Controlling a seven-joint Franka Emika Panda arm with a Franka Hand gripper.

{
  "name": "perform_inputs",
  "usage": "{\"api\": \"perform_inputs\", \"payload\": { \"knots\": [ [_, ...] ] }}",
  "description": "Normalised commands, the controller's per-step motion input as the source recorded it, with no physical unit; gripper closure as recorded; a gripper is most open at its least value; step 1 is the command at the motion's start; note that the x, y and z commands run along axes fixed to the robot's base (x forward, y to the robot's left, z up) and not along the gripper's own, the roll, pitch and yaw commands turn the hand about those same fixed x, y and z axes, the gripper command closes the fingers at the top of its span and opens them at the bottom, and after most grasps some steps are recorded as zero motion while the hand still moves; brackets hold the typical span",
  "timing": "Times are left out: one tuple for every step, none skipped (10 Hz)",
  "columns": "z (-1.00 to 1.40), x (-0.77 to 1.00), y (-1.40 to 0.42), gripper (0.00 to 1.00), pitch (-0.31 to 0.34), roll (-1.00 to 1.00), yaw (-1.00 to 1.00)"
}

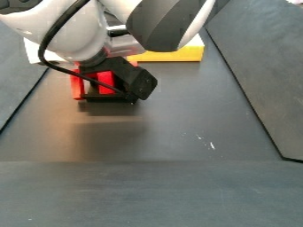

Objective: Pick up the red object. Move up. Place the red object on the fixture. Regrasp the red object. Move to above the board. Insert the red object.
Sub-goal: Regrasp the red object.

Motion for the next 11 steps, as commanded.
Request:
{"api": "perform_inputs", "payload": {
  "knots": [
    [0.0, 0.0, 0.0, 0.0, 0.0, 0.04, 0.0],
    [0.0, 0.0, 0.0, 0.0, 0.0, 0.06, 0.0],
    [0.0, 0.0, 0.0, 0.0, 0.0, 0.07, 0.0],
    [0.0, 0.0, 0.0, 0.0, 0.0, 0.08, 0.0],
    [0.0, 0.0, 0.0, 0.0, 0.0, 0.08, 0.0],
    [-0.01, 0.0, 0.0, 0.0, 0.0, 0.08, 0.0],
    [-0.01, 0.0, 0.0, 0.0, 0.0, 0.08, 0.0],
    [-0.02, 0.0, 0.0, 0.0, 0.0, 0.08, 0.0],
    [-0.03, 0.0, 0.0, 0.0, 0.0, 0.06, 0.0],
    [-0.03, -0.01, 0.0, 0.0, 0.0, 0.06, 0.0],
    [-0.02, 0.0, 0.0, 0.0, 0.0, 0.09, 0.0]
  ]
}}
